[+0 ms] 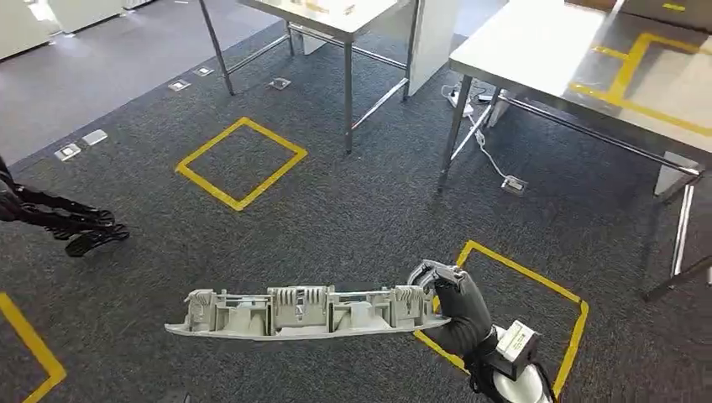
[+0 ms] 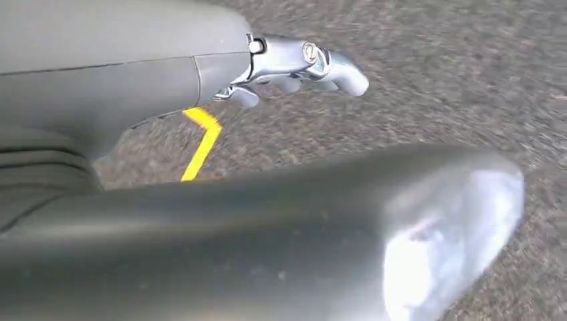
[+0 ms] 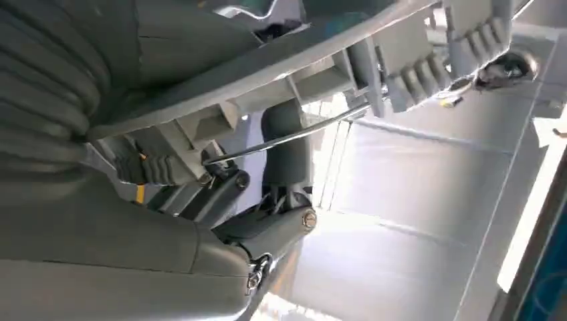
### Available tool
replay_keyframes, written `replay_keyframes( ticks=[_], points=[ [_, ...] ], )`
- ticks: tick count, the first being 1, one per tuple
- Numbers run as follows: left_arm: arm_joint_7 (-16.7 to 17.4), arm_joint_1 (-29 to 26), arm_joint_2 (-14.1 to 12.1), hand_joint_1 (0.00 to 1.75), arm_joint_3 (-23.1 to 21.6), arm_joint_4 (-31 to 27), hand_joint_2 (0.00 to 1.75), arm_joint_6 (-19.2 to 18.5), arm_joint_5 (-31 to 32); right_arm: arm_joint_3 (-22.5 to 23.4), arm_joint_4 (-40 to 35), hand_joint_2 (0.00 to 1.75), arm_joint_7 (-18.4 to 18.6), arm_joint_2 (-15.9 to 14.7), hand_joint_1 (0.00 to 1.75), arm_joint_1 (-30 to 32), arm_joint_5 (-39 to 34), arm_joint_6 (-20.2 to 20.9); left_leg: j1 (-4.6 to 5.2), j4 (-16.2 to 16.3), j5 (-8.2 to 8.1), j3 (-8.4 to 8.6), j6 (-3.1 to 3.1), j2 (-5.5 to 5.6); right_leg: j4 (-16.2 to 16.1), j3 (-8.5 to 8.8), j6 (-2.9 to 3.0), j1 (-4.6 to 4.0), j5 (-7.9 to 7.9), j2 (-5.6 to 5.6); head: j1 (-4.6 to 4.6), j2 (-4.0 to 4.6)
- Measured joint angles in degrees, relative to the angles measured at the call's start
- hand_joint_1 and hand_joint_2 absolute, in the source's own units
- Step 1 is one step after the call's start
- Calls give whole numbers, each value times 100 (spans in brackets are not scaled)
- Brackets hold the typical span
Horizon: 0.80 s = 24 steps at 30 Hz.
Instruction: Take the parts from the cabinet and place them on the table.
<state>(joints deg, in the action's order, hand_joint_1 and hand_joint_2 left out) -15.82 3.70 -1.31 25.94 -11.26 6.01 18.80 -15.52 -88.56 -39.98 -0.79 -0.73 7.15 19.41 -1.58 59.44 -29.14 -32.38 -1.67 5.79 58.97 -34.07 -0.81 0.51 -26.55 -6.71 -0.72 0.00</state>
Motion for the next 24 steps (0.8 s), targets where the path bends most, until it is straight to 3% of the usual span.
replay_keyframes(
  ticks=[1, 3, 4, 5, 6, 7, 8, 9, 10, 11, 13, 14, 15, 18, 19, 20, 21, 22, 24],
  points=[
    [-11, 22, -2, 0, 0, -2, 0, 0, 0, 4, -24, 175, 0, 2, 175, 19, -9, 0, -2, 23, 6, 5, 59, -131, -22, -34, -35, -4, 23, -44, 15, 0],
    [-50, 20, 0, 0, 0, -4, 0, 13, 0, 44, -87, 175, -2, 0, 175, 102, -52, -4, 46, 31, 24, -1, 146, -231, -70, -64, -119, 30, 75, -162, 35, 0],
    [-70, 28, 20, 0, 0, -4, 0, 13, 0, 70, -118, 175, -4, 0, 175, 130, -61, -2, 6, -7, 51, -3, 200, -320, -51, -74, -148, 32, 68, -187, 37, 0],
    [-81, 39, 13, 0, 0, -11, 0, 30, 4, 98, -157, 175, -4, 0, 175, 155, -61, 0, 13, -18, 55, 2, 248, -392, 58, -118, -155, -6, -9, 148, 63, 0],
    [-107, 33, 13, 0, 0, -11, 0, 59, 7, 116, -184, 175, -2, -2, 175, 157, -64, 7, 26, -19, 50, 0, 277, -470, 345, -258, -171, -18, -199, 416, 131, 0],
    [-107, 15, 13, 0, 0, -11, 0, 77, 11, 127, -204, 175, -4, -2, 175, 162, -64, 9, 44, -19, 42, -2, 290, -553, 781, -470, -187, -14, -437, 556, 157, 0],
    [-111, -8, 11, 0, 0, -9, 0, 92, 20, 129, -225, 175, -4, -2, 175, 192, -64, 9, 62, -19, 36, -2, 300, -655, 1287, -709, -194, -10, -657, 610, 157, 0],
    [-122, -23, 9, 0, 0, -9, 0, 114, 24, 133, -241, 175, -4, -2, 175, 231, -64, 9, 72, -18, 29, -3, 308, -751, 1653, -888, -193, -10, -777, 624, 157, 0],
    [-122, -24, 9, 0, 0, -9, 0, 118, 28, 144, -243, 175, -4, -2, 175, 271, -61, 9, 80, -18, 23, -2, 317, -840, 1759, -938, -188, -10, -757, 627, 160, 0],
    [-125, -21, 11, 0, 0, -9, 0, 118, 28, 157, -243, 175, 2, -4, 175, 300, -55, 6, 86, -18, 16, 4, 316, -916, 1576, -837, -175, -12, -612, 635, 162, 0],
    [-125, -11, 22, 0, 0, -11, 0, 105, 20, 157, -260, 175, 2, -7, 175, 315, -46, -4, 97, -18, -3, 32, 304, -1061, 633, -313, -115, -33, -171, 726, 168, 0],
    [-125, -9, 33, 0, 0, -11, 0, 81, 11, 157, -284, 175, 0, -7, 175, 309, -44, -26, 105, -18, -14, 56, 290, -1123, 90, 8, -51, -78, -8, 981, 170, 0],
    [-125, -5, 35, 0, 0, -9, 0, 61, 7, 157, -293, 175, 0, -7, 175, 295, -46, -46, 141, -19, -34, 72, 254, -1193, -11, 46, 16, -118, -79, 1183, 151, 0],
    [-135, 25, 48, 0, 0, -11, 0, 9, 7, 181, -297, 175, -2, -15, 175, 253, -53, -76, 105, -60, -28, 117, 161, -1357, -40, -7, 69, -158, -39, 990, 155, 0],
    [-138, 45, 52, 0, 0, -15, 0, 0, 7, 195, -297, 175, 0, -17, 175, 249, -50, -79, 134, -80, -42, 158, 117, -1440, -106, 17, 110, -126, -3, 905, 155, 0],
    [-142, 56, 52, 0, 0, -24, 0, -7, 9, 201, -300, 175, -4, -18, 175, 255, -50, -85, 95, -17, -80, 133, 76, -1171, -159, 54, 129, -73, 42, 853, 151, 0],
    [-151, 60, 57, 0, 0, -24, 0, -11, 7, 210, -297, 175, -2, -20, 175, 228, -50, -94, 88, 186, -233, 42, 64, -858, -169, 57, 160, -51, 56, 794, 134, 0],
    [-151, 46, 55, 0, 0, -22, 0, -22, 9, 212, -297, 175, -2, -20, 175, 193, -50, -94, 86, 566, -449, -133, 50, -688, -169, 51, 173, -41, 59, 728, 113, 0],
    [-138, 13, 41, 0, 0, -15, 0, -28, 9, 214, -297, 175, -2, -20, 175, 190, -44, -94, 85, 1502, -840, -591, 18, -595, -161, 47, 180, -39, 59, 562, 57, 0]
  ],
)
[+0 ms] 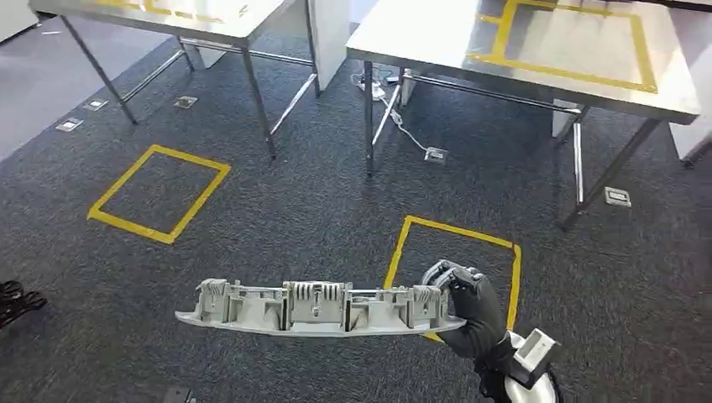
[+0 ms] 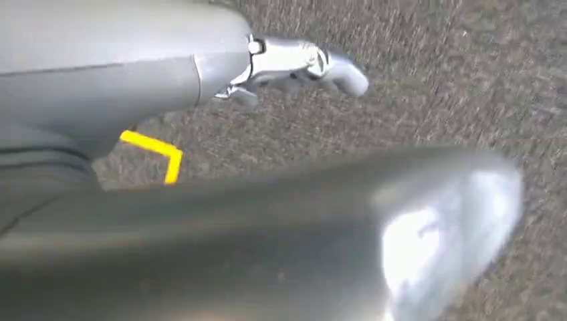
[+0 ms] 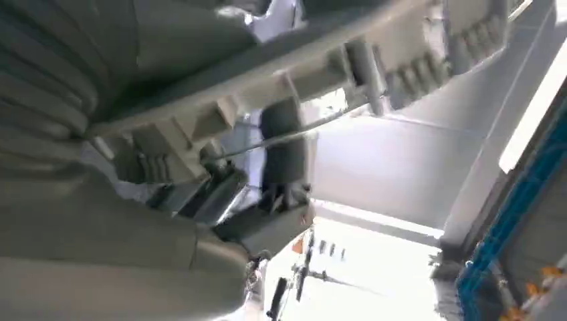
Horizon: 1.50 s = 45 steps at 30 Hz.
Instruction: Take the parts from the cabinet and place them on the table.
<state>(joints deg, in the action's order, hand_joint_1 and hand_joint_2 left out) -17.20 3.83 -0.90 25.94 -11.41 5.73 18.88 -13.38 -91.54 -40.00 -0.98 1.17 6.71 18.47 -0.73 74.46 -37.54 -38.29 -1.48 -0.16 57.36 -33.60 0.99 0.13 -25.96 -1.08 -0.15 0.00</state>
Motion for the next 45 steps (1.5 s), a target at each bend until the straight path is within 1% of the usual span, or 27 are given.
replay_keyframes(
  ticks=[1, 2, 4, 5, 6, 10, 11, 12, 13, 15, 16, 17, 18, 20, 21, 25, 27, 28, 30, 31, 32, 33, 36, 37, 42, 43, 45],
  points=[
    [2, -6, 2, 0, 0, 7, 0, -15, 0, 2, 2, 175, 2, 0, 175, 13, 4, -9, 0, 212, -5, -125, -5, 1, 12, -2, -1, 1, 0, -85, -2, 0],
    [2, -4, 2, 0, 0, 7, 0, -26, 0, 4, 4, 175, 7, 0, 175, 28, 18, -9, -5, 102, 148, -94, -7, 2, 22, 1, -7, 7, -5, -167, -6, 0],
    [-2, 3, 2, 0, 0, 4, 0, -31, 0, 4, 4, 175, 4, 0, 175, 40, 26, 9, -25, -755, 672, 287, -10, 51, 54, 8, -34, 26, -18, -334, -11, 0],
    [-18, 3, 0, 0, 0, 7, 0, -31, 0, 4, 2, 175, 2, 0, 175, 45, 26, 13, -55, -1349, 937, 567, -20, 238, 83, 7, -65, 38, -34, -419, -17, 0],
    [-33, 5, 4, 0, 0, 9, 0, -31, 2, 9, 2, 175, 2, 0, 175, 55, 26, 24, -82, -1519, 829, 642, -18, 559, 110, -18, -116, 24, -43, -485, -31, 0],
    [-66, 13, 13, 0, 0, 5, 0, -33, 11, 9, 2, 175, 4, -4, 175, 84, 17, 44, -18, -1551, 883, 651, 173, 297, 65, -88, -283, 56, 22, -708, -18, 0],
    [-70, 28, 37, 0, 0, 4, 0, -33, 11, 9, 2, 175, 4, -7, 175, 86, 13, 44, -57, -1597, 913, 664, 225, 230, 102, -96, -295, 59, -2, -607, -20, 0],
    [-70, 31, 26, 0, 0, 2, 0, -33, 11, 9, 4, 175, 4, -9, 175, 66, -7, 46, -52, -1611, 914, 671, 257, 195, 265, -168, -314, 13, -118, -275, 27, 0],
    [-70, 23, 24, 0, 0, 4, 0, -26, 11, 9, 15, 175, 4, -9, 175, 26, -29, 50, -41, -1611, 910, 668, 273, 124, 671, -371, -342, 17, -358, -60, 81, 0],
    [-70, -15, 22, 0, 2, 7, 0, -17, 9, 9, 57, 175, 2, -7, 175, -17, -63, 55, -21, -1608, 899, 666, 290, 19, 1595, -815, -369, 36, -753, 60, 85, 0],
    [-70, -25, 22, 0, 2, 7, 0, -11, 7, 9, 88, 175, 2, -7, 175, -25, -72, 55, -19, -1606, 896, 665, 291, -26, 1883, -959, -375, 41, -812, 71, 85, 0],
    [-74, -26, 22, 0, 2, 7, 0, -9, 4, 13, 122, 175, 4, -7, 175, -27, -74, 55, -19, -1605, 892, 670, 292, -57, 1853, -951, -375, 44, -722, 73, 88, 0],
    [-85, -24, 22, 0, 2, 7, 0, -9, 4, 22, 149, 175, 7, -7, 175, -35, -72, 52, -19, -1600, 887, 675, 286, -75, 1556, -798, -365, 44, -515, 73, 90, 0],
    [-92, -14, 24, 0, 2, 4, 0, -7, 2, 26, 173, 175, 4, -7, 175, -72, -72, 48, -18, -1596, 868, 701, 259, -103, 483, -223, -308, 35, -33, 96, 98, 0],
    [-101, -13, 31, 0, 2, 4, 0, -7, 4, 26, 173, 175, 4, -7, 175, -94, -74, 44, -19, -1597, 858, 712, 244, -119, 80, -24, -265, 16, -40, 140, 98, 0],
    [-120, -11, 39, 0, 2, 7, 0, 20, 7, 33, 173, 175, 6, -2, 175, -108, -77, 22, 0, -1653, 869, 732, 102, -127, 77, -43, -137, -47, -50, 113, 90, 0],
    [-133, -3, 33, 0, 2, -4, 0, 26, 13, 33, 173, 175, 0, 2, 175, -106, -77, 15, 4, -1560, 778, 722, 42, -97, -24, 35, -59, 25, -9, 108, 85, 0],
    [-140, 0, 33, 0, 2, -2, 0, 26, 13, 33, 173, 175, 0, 2, 175, -116, -79, 9, 4, -1286, 605, 587, 32, -49, -33, 47, -30, 35, -12, 111, 44, 0],
    [-144, -11, 26, 0, 2, -2, 0, 35, 17, 33, 173, 175, 0, 4, 175, -105, -87, 7, -5, -304, 148, 97, -6, -14, -26, 45, -3, 33, -29, 108, -9, 0],
    [-157, -27, 28, 0, 2, 0, 0, 42, 37, 33, 173, 175, 4, 4, 175, -86, -87, 0, -4, 94, 32, -117, -19, -7, -20, 44, 1, 30, -33, 95, -15, 0],
    [-166, -45, 28, 0, 2, 4, 0, 44, 55, 33, 173, 175, 4, 4, 175, -64, -94, -6, -6, 213, 68, -204, -22, -7, -12, 46, 1, 31, -37, 83, -17, 0],
    [-175, -59, 28, 0, 2, 7, 0, 46, 61, 35, 173, 175, 4, 4, 175, -45, -103, -9, -9, 44, 249, -146, -24, -7, -1, 53, -8, 32, -49, 66, -20, 0],
    [-206, -59, 20, 0, 2, 6, 0, 48, 90, 35, 173, 175, 4, 4, 175, -25, -111, -26, -39, -1454, 1013, 539, -16, 15, 66, 80, -84, 42, -112, 21, -42, 0],
    [-208, -49, 22, 0, 2, 7, 0, 48, 109, 37, 173, 175, 2, 4, 175, -22, -112, -35, -14, -1546, 919, 571, 18, 49, 105, 56, -122, -1, -136, 13, -59, 0],
    [-192, -44, 37, 0, 2, 4, 0, 48, 140, 37, 168, 175, 4, 4, 175, 11, -79, -79, -25, -1586, 977, 576, 236, 18, 155, 47, -290, 36, -179, 26, -26, 0],
    [-192, -41, 37, 0, 2, 4, 0, 48, 157, 35, 164, 175, 2, 4, 175, 7, -63, -81, -27, -1586, 975, 576, 269, 15, 374, -58, -312, 28, -340, 50, 2, 0],
    [-184, -48, 33, 0, 2, 4, 0, 48, 179, 35, 162, 175, 2, 4, 175, 24, -59, -120, -19, -1583, 966, 573, 296, -6, 1311, -506, -349, 41, -809, 61, 55, 0]
  ],
)
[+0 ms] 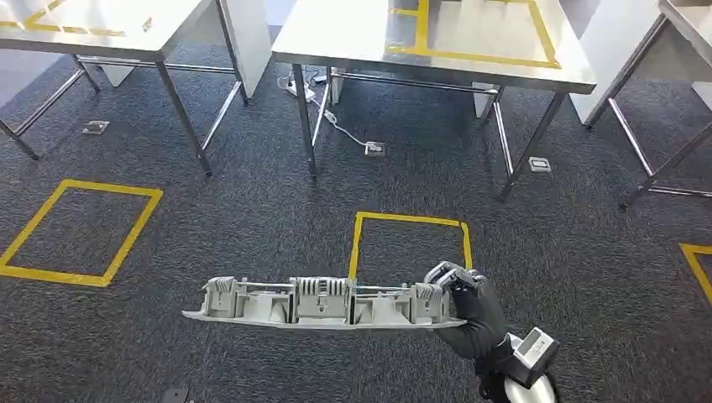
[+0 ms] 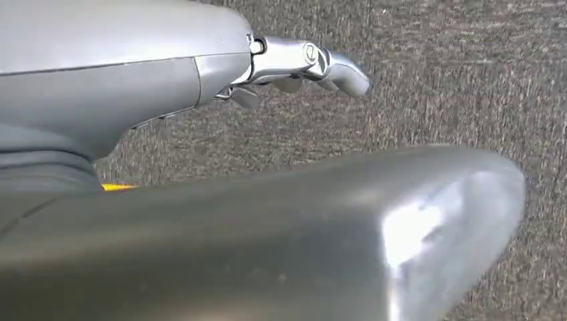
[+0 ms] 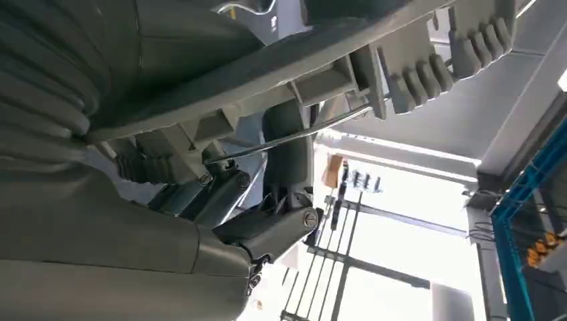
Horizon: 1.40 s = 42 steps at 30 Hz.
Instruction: Take the parts from the cabinet and place them on the table.
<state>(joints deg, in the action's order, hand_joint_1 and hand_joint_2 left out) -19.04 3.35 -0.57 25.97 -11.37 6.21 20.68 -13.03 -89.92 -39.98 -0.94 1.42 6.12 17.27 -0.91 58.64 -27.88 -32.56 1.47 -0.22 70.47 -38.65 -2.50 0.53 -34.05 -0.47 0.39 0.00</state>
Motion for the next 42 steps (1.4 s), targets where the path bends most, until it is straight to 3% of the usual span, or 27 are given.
replay_keyframes(
  ticks=[1, 2, 3, 4, 5, 6, 7, 11, 12, 14, 16, 17, 18, 19, 21, 22, 26, 28, 29, 31, 32, 33, 34, 35, 37, 38, 42],
  points=[
    [7, -3, 0, 0, 0, 2, 0, 0, 17, 0, -4, 175, 0, 0, 175, 24, -6, 2, 4, 1, -4, -1, 5, -6, 385, -193, -6, -1, -130, 0, 2, 0],
    [11, 0, 0, 0, 0, 0, 0, 0, 37, 0, -7, 175, 0, 0, 175, 58, -26, 13, 7, 4, -7, 0, 9, -30, 611, -322, -4, -1, -149, 0, 7, 0],
    [13, 0, 0, 0, 0, 0, 0, 0, 48, 2, -7, 175, 0, -2, 175, 76, -61, 66, 7, 6, -16, 8, 18, -66, 511, -289, 5, -1, -15, 2, 18, 0],
    [18, 0, 4, 0, 0, 0, 0, 0, 55, 2, -9, 175, 2, -2, 175, 77, -77, 107, 7, 10, -24, 19, 8, -82, 176, -144, 23, -3, 213, 14, 31, 0],
    [28, 2, 9, 0, 0, 0, 0, 0, 61, 2, -22, 175, 0, 0, 175, 76, -90, 133, 7, 14, -39, 39, -4, -114, -365, 119, 51, -10, 498, 64, 35, 0],
    [31, 3, 13, 0, 0, 0, 0, 0, 63, 2, -44, 175, 0, 0, 175, 71, -83, 144, 7, 15, -59, 66, -27, -148, -946, 413, 89, -27, 735, 199, 46, 0],
    [42, -7, 15, 0, 0, 2, 0, 0, 68, 2, -55, 175, -2, 0, 175, 52, -57, 140, 36, 15, -77, 62, -64, -168, -1182, 535, 132, -77, 677, 344, 52, 0],
    [61, 25, 15, 0, 0, 0, 0, 0, 81, 11, -63, 175, 2, 7, 175, 59, -17, 57, 40, -44, -76, 128, -205, -259, -1220, 495, 253, -94, 721, 188, 33, 0],
    [61, 31, 15, 0, 0, -2, 0, 0, 94, 11, -81, 175, 2, 11, 175, 64, -6, 44, 35, -17, -110, 112, -241, -229, -1282, 531, 299, -33, 760, 177, 28, 0],
    [61, 38, 15, 0, 0, 0, 0, 2, 114, 11, -101, 175, -4, 15, 175, 49, 0, 7, 27, 467, -429, -89, -275, -55, -1291, 542, 347, -30, 755, 164, -18, 0],
    [88, 28, 7, 0, 0, 2, 0, 0, 116, 17, -103, 175, -2, 17, 175, 50, 2, 4, 28, 1426, -852, -557, -306, -5, -1289, 537, 367, -36, 747, 145, -57, 0],
    [101, 20, 7, 0, 0, 2, 0, 2, 116, 20, -101, 175, 4, 17, 175, 52, 7, 4, 26, 1720, -913, -716, -314, -1, -1284, 536, 370, -40, 744, 130, -66, 0],
    [105, 15, 7, 0, 0, 2, 0, 2, 118, 20, -101, 175, 2, 17, 175, 51, 7, 7, 24, 1740, -840, -744, -317, -1, -1278, 540, 369, -39, 743, 118, -68, 0],
    [107, 15, 7, 0, 0, 2, 0, 2, 116, 22, -101, 175, 2, 17, 175, 44, 7, 15, 21, 1476, -618, -637, -313, -2, -1272, 546, 363, -38, 739, 100, -74, 0],
    [107, 20, 0, 0, 0, 0, 0, 11, 118, 22, -103, 175, 2, 17, 175, 31, 11, 22, 16, 536, -114, -201, -296, -2, -1249, 569, 330, -30, 717, 71, -81, 0],
    [107, 24, 2, 0, 0, 2, 0, 18, 118, 24, -103, 175, 0, 17, 175, 27, 31, 11, 14, 18, -34, 42, -267, 16, -1229, 571, 293, -30, 695, 60, -92, 0],
    [98, 19, 9, 0, 0, 2, 0, 35, 118, 37, -105, 175, 0, 17, 175, 54, 41, -57, 66, 18, -23, -7, -121, 21, -1242, 547, 165, -56, 721, 42, -79, 0],
    [94, 31, 28, 0, 0, 0, 0, 35, 122, 48, -131, 175, 0, 17, 175, 75, 76, -181, 23, -35, 21, 31, -40, 10, -1141, 527, 78, -36, 635, 41, -70, 0],
    [94, 39, 28, 0, 0, 0, 0, 37, 127, 48, -155, 175, -2, 17, 175, 83, 114, -287, 21, -35, 26, 25, -8, 6, -864, 397, 51, -37, 445, 42, -33, 0],
    [94, 41, 28, 0, 4, 2, 0, 37, 127, 48, -188, 175, -4, 17, 175, 129, 188, -540, 27, -33, 21, 15, 11, 0, 50, -33, 14, -23, 3, 42, -7, 0],
    [94, 40, 28, 0, 13, 2, 0, 37, 127, 41, -214, 175, 0, 17, 175, 169, 218, -724, 28, -31, 19, 13, 15, 1, 454, -232, 6, -23, -121, 43, -4, 0],
    [96, 39, 28, 0, 30, 2, 0, 37, 129, 37, -236, 175, 2, 18, 175, 190, 236, -902, 29, -29, 18, 14, 15, 2, 598, -318, 8, -21, -103, 43, 2, 0],
    [96, 39, 28, 0, 46, 2, 0, 46, 129, 31, -253, 175, 2, 17, 175, 183, 238, -1048, 29, -28, 16, 18, 13, 4, 444, -255, 15, -20, 49, 43, 9, 0],
    [99, 42, 33, 0, 59, 2, 0, 48, 131, 13, -282, 175, 2, 17, 175, 160, 236, -1176, 28, -26, 15, 24, 10, 4, 43, -68, 31, -20, 295, 43, 15, 0],
    [101, 47, 39, 0, 94, 0, 0, 52, 144, -26, -359, 175, 0, 17, 175, 85, 232, -1346, 29, -25, 3, 46, -20, 6, -1019, 477, 92, -25, 752, 51, 26, 0],
    [101, 49, 39, 0, 98, 0, 0, 52, 155, -59, -367, 175, 0, 20, 175, 13, 210, -1419, 61, -8, -10, 32, -62, 2, -1224, 561, 127, -48, 671, 55, 31, 0],
    [116, 60, 37, 0, 118, 0, 0, 79, 203, -166, -408, 175, 0, 22, 175, -125, -123, -1325, 50, -54, 10, 44, -217, -3, -1249, 529, 269, -73, 714, 40, 20, 0]
  ],
)
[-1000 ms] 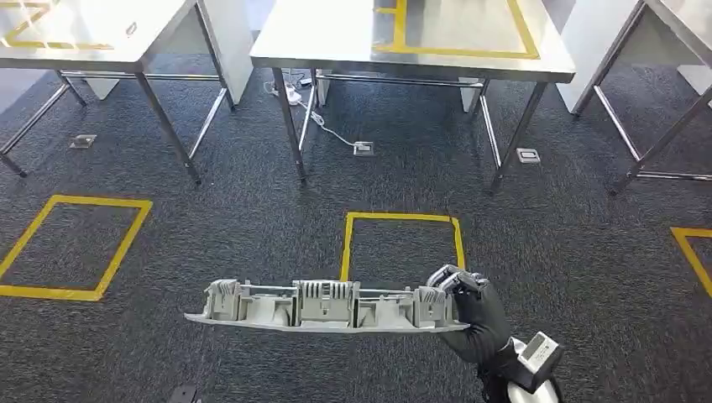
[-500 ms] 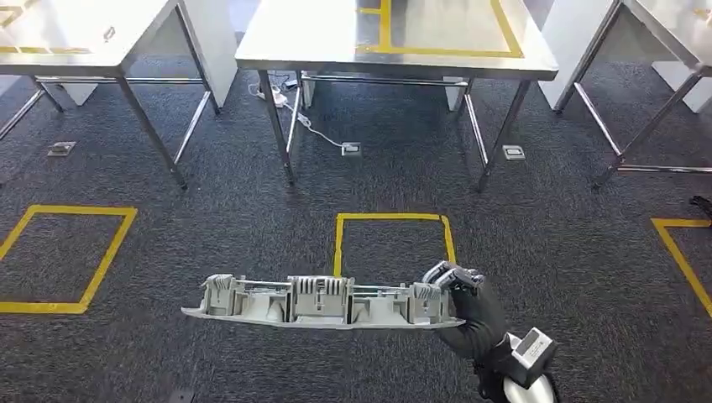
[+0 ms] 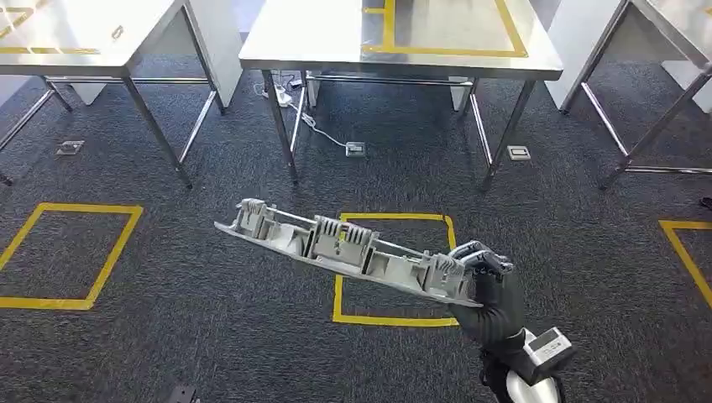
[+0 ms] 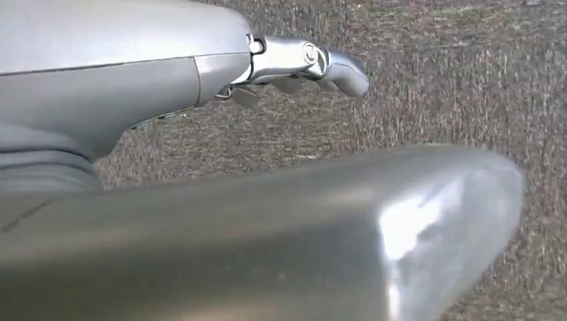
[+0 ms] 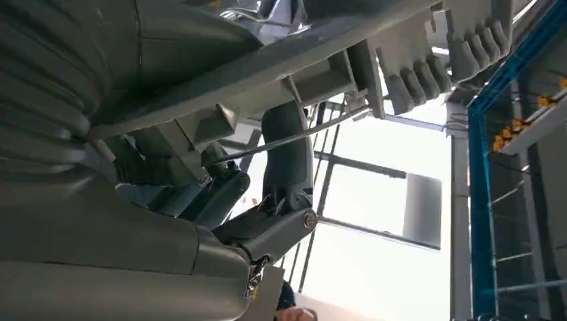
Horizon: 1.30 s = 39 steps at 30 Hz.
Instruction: Take the parts from the cabinet and place them on the table.
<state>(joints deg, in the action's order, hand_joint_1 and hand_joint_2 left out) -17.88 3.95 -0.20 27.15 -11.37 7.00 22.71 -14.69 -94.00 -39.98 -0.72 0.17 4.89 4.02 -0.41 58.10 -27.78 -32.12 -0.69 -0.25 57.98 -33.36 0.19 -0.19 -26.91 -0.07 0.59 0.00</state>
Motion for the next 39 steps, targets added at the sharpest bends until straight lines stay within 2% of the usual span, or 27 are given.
replay_keyframes(
  ticks=[1, 2, 5, 6, 7, 8, 10, 11, 15, 16, 17, 18, 20, 21, 22, 23, 25, 26, 27, 30, 32, 33, 35, 36, 37, 38, 39],
  points=[
    [7, 0, 0, 0, 9, -2, 0, 4, 15, -22, -16, 175, -2, 0, 175, -36, 33, 51, -19, 48, -34, -23, -27, 5, -45, 31, 39, 44, 32, 7, 0, 0],
    [17, 5, 2, 0, 17, 0, 0, 9, 31, -77, -5, 175, -11, -7, 175, -111, 169, 55, -15, 248, -169, -96, -60, 12, -54, 45, 51, 42, 30, 4, -24, 0],
    [33, 23, -7, 0, 30, 0, 0, 17, 39, -256, 26, 175, 2, -57, 175, -142, 326, 16, -19, 1533, -773, -748, -90, 13, -42, 40, 101, 29, 13, 12, -105, 0],
    [37, 8, -4, 0, 33, 2, 0, 17, 42, -282, 26, 175, 2, -68, 175, -119, 326, 18, -22, 1753, -791, -867, -90, 12, -40, 41, 108, 27, 8, 13, -105, 0],
    [39, -13, -4, 0, 39, 2, 0, 17, 44, -304, 28, 175, 2, -81, 175, -112, 341, 36, -22, 1702, -668, -861, -88, 12, -37, 48, 107, 27, 2, 10, -107, 0],
    [39, -19, -4, 0, 48, 2, 0, 17, 46, -330, 33, 175, 2, -96, 175, -112, 350, 58, -22, 1422, -454, -741, -83, 12, -32, 55, 102, 28, -3, 2, -118, 0],
    [39, -9, -7, 0, 68, 2, 0, 17, 68, -367, 33, 175, 2, -122, 175, -113, 286, 195, -25, 326, 89, -223, -57, 12, -8, 85, 57, 32, -38, -8, -131, 0],
    [39, 0, -7, 0, 68, 2, 0, 17, 90, -367, 33, 175, 2, -135, 175, -114, 226, 308, -20, 99, 42, -118, -35, 18, 12, 77, 26, 11, -58, -9, -142, 0],
    [50, -11, -2, 0, 72, 2, 0, 17, 120, -367, 33, 175, 2, -177, 175, -113, 35, 711, 15, 63, 52, -128, 111, 28, 8, 65, -98, -1, -62, -17, -120, 0],
    [50, -7, 6, 0, 72, 2, 0, 17, 135, -365, 30, 175, 2, -188, 175, -113, 15, 780, -25, 29, 77, -104, 153, 22, 24, 65, -129, 4, -89, -17, -122, 0],
    [50, 2, 9, 0, 74, 0, 0, 17, 142, -367, 30, 175, 0, -192, 175, -115, 11, 856, -30, 20, 80, -95, 182, 21, 180, 17, -175, 12, -194, -12, -105, 0],
    [50, 7, 7, 0, 76, 0, 0, 17, 144, -365, 30, 175, 0, -197, 175, -117, 9, 903, -32, 20, 76, -98, 209, 15, 483, -128, -200, 21, -382, -11, -65, 0],
    [52, 2, 7, 0, 89, 0, 0, 17, 147, -365, 35, 175, 0, -208, 175, -103, -2, 986, -27, 22, 70, -102, 221, 10, 1470, -615, -243, 46, -816, -12, -39, 0],
    [52, 0, 7, 0, 105, 2, 0, 17, 147, -365, 48, 175, 2, -212, 175, -102, -6, 1017, -26, 24, 68, -103, 223, 9, 1768, -778, -250, 50, -878, -12, -35, 0],
    [57, 1, 7, 0, 120, 2, 0, 17, 147, -361, 63, 175, 2, -219, 175, -103, -19, 1048, -27, 24, 64, -99, 224, 10, 1792, -817, -250, 54, -799, -12, -33, 0],
    [66, 2, 7, 0, 120, 2, 0, 17, 149, -356, 72, 175, 2, -225, 175, -103, -30, 1089, -27, 24, 57, -93, 220, 16, 1538, -717, -241, 59, -594, -12, -24, 0],
    [68, 3, 11, 0, 122, 0, 0, 17, 155, -350, 72, 175, 2, -227, 175, -102, -30, 1120, -27, 26, 39, -61, 193, 23, 545, -236, -198, 60, -94, -7, -9, 0],
    [70, 4, 15, 0, 122, 2, 0, 17, 164, -348, 72, 175, 0, -227, 175, -103, -20, 1135, -26, 26, 28, -51, 173, 21, 98, -13, -172, 58, 31, 10, 0, 0],
    [79, 9, 17, 0, 122, 0, 0, 17, 175, -348, 72, 175, 2, -227, 175, -96, -6, 1150, 12, 38, 14, -61, 128, 27, 34, 2, -140, 16, -37, 10, -4, 0],
    [87, 9, 11, 0, 125, 0, 0, 17, 212, -328, 72, 175, 2, -238, 175, -50, 70, 1183, -17, -7, 22, -35, 10, 20, 32, -15, -22, -8, -31, -9, -20, 0],
    [87, 14, 11, 0, 125, -2, 0, 17, 216, -326, 70, 175, 0, -238, 175, -35, 88, 1201, -28, 86, -41, -39, -61, 23, -46, 51, 48, 35, 11, -7, -24, 0],
    [85, 16, 13, 0, 125, 0, 0, 17, 221, -324, 72, 175, -2, -238, 175, -38, 90, 1212, -28, 330, -203, -156, -75, 23, -52, 66, 79, 43, -4, -4, -61, 0],
    [94, 8, 2, 0, 127, 0, 0, 17, 227, -319, 72, 175, -2, -238, 175, -34, 88, 1229, -31, 1273, -643, -625, -106, 23, -47, 79, 120, 37, -26, -4, -96, 0],
    [101, 0, 2, 0, 129, 2, 0, 17, 230, -317, 72, 175, 2, -238, 175, -28, 90, 1246, -31, 1647, -746, -833, -116, 23, -43, 80, 129, 29, -34, -5, -107, 0],
    [101, -5, 2, 0, 131, 2, 0, 17, 230, -317, 72, 175, 2, -238, 175, -21, 90, 1251, -32, 1766, -733, -920, -114, 22, -40, 84, 130, 27, -42, -8, -114, 0],
    [101, -6, 2, 0, 133, 2, 0, 17, 230, -315, 72, 175, 2, -238, 175, -17, 83, 1271, -31, 1627, -565, -886, -106, 22, -39, 102, 126, 23, -58, -14, -118, 0],
    [101, -4, 0, 0, 135, 2, 0, 17, 230, -313, 72, 175, 2, -238, 175, -18, 81, 1275, -31, 1288, -331, -735, -92, 22, -37, 126, 117, 21, -72, -18, -122, 0]
  ],
)
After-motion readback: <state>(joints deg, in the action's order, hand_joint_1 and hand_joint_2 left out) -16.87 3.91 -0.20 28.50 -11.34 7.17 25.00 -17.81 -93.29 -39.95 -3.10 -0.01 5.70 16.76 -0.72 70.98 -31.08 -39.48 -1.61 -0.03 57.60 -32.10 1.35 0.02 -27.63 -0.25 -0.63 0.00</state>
